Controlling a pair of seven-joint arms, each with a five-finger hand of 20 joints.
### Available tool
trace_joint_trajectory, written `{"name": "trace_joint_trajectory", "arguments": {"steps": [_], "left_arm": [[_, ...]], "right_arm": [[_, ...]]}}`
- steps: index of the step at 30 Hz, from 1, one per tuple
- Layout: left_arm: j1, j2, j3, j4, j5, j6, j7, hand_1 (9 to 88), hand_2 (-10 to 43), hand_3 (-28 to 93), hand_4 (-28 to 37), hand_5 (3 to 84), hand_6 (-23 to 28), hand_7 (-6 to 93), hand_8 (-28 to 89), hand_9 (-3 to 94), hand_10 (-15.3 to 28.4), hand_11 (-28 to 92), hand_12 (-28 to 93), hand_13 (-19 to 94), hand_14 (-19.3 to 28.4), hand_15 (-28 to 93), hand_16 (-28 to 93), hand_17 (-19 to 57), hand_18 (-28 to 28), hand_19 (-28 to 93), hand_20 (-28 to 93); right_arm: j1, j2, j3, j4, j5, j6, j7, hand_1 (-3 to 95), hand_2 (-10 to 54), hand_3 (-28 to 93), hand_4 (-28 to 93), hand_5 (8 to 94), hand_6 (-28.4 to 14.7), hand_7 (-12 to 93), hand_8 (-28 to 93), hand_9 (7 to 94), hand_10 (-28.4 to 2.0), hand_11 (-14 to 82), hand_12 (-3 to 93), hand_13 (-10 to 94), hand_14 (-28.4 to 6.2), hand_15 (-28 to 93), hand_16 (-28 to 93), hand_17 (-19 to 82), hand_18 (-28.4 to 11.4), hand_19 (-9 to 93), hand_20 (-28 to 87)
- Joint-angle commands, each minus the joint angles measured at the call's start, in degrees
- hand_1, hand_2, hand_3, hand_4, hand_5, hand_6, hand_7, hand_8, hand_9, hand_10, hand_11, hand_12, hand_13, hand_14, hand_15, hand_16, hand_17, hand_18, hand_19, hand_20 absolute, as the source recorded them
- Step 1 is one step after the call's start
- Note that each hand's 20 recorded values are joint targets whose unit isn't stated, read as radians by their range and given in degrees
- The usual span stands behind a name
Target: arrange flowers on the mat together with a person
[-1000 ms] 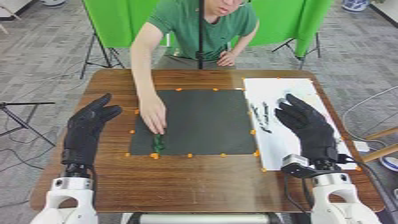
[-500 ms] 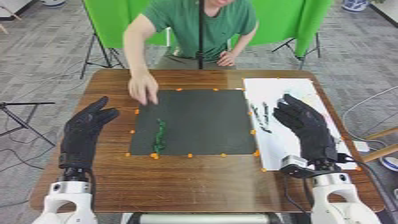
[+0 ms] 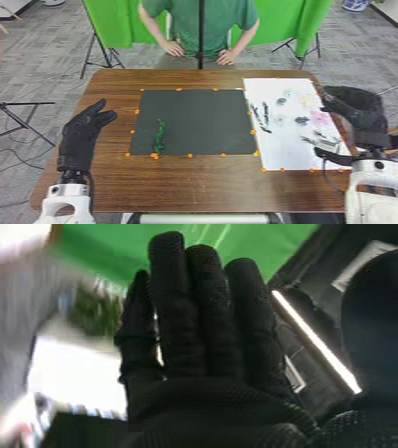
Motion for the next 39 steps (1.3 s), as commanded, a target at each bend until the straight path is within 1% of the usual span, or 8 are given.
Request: {"name": "trace_joint_trajectory", "arguments": {"steps": [1, 7, 13, 19, 24, 29, 33, 39], "left_arm": [[0.7, -0.43, 0.0, -0.06, 0.04, 0.31, -1.28, 27.9, -7.1, 68, -22.2, 48.1, 3.5, 11.7, -6, 49.5, 14.4, 20, 14, 40, 17.5, 18, 3, 8.1, 11.9, 4, 20], [0.8, -0.59, -0.17, -0.25, 0.21, 0.21, -1.71, 27.8, -7.2, 68, -22.2, 48.0, 3.5, 11.6, -6, 49.3, 14.3, 20, 14, 40, 17.5, 18, 3, 8.0, 11.8, 4, 20], [1.4, -0.63, -0.47, -0.58, 0.2, 0.45, -1.81, 27.9, -7.1, 68, -22.2, 48.0, 3.5, 11.5, -6, 49.1, 14.3, 20, 14, 39, 17.5, 18, 3, 8.0, 11.8, 4, 20], [1.6, -0.71, -0.42, -0.72, 0.25, 0.32, -2.17, 27.6, -7.1, 68, -22.1, 47.8, 3.5, 11.4, -6, 49.0, 14.3, 20, 15, 39, 17.5, 17, 3, 7.9, 11.8, 4, 20], [1.4, -0.7, -0.45, -0.65, 0.29, 0.05, -2.45, 27.7, -7.1, 68, -22.1, 47.7, 3.5, 11.3, -6, 48.9, 14.2, 20, 15, 39, 17.5, 17, 3, 7.9, 11.8, 4, 20], [1.6, -0.86, -0.77, -0.73, 0.37, -0.16, -2.73, 27.7, -7.1, 68, -22.0, 47.6, 3.5, 11.2, -6, 48.8, 14.2, 20, 15, 39, 17.5, 17, 3, 7.8, 11.8, 4, 20], [1.8, -0.86, -0.92, -0.8, 0.29, -0.1, -2.86, 27.8, -7.2, 68, -21.9, 47.7, 3.6, 11.1, -6, 48.7, 14.2, 20, 15, 39, 17.5, 17, 3, 7.8, 11.8, 4, 20], [1.9, -0.8, -0.97, -0.85, 0.25, -0.04, -2.83, 27.7, -7.1, 68, -22.0, 47.7, 3.6, 11.1, -6, 48.7, 14.2, 20, 15, 39, 17.5, 17, 4, 7.6, 11.9, 4, 20]], "right_arm": [[-4.8, 5.3, 3.0, 2.4, -37.6, -9.4, 17.9, 31.5, -9.5, 66, -28, 60.5, -0.9, 23, -10, 69.1, -15.0, 23.7, 22.5, 68, -11.2, 34, 26, 25, -19.4, 60, 45], [-5.6, 8.7, 2.3, 5.8, -42.3, -13.2, 23.0, 32.5, -9.5, 64, -28, 62.6, -1.1, 21, -9, 71.4, -14.8, 25.6, 24.3, 70, -11.2, 37, 26, 26, -20.7, 63, 47], [-4.2, 10.2, 1.7, 7.3, -41.8, -19.5, 23.9, 33.0, -9.5, 60, -28, 64.4, -0.9, 22, -8, 72.0, -14.8, 25.7, 24.7, 70, -11.3, 39, 26, 27, -20.9, 63, 47], [-2.4, 12.4, -2.7, 10.2, -44.2, -19.8, 26.1, 32.6, -9.5, 60, -28, 65.0, -0.7, 23, -8, 72.7, -14.6, 26.2, 25.0, 71, -11.0, 40, 27, 27, -21.2, 64, 47], [-0.8, 13.4, -5.5, 11.8, -44.6, -20.4, 28.8, 31.1, -9.5, 63, -28, 67.4, -1.0, 22, -7, 75.8, -13.2, 23.2, 23.3, 74, -10.0, 40, 29, 30, -21.6, 65, 47], [-0.2, 13.7, -7.0, 12.9, -45.3, -20.5, 29.7, 30.9, -9.5, 63, -28, 67.7, -1.5, 21, -7, 76.4, -13.3, 22.1, 23.2, 75, -9.4, 40, 30, 31, -21.7, 65, 47], [0.6, 14.1, -8.4, 14.2, -46.0, -20.4, 29.7, 33.1, -9.5, 64, -28, 68.5, -1.4, 22, -6, 77.9, -12.3, 22.7, 23.4, 75, -9.1, 42, 33, 32, -22.0, 66, 47], [2.6, 14.6, -11.2, 16.2, -47.1, -19.4, 29.7, 41.3, -9.5, 60, -28, 72.4, -0.3, 24, -6, 82.2, -10.6, 24.6, 23.8, 79, -7.9, 46, 34, 34, -22.1, 69, 48]]}}
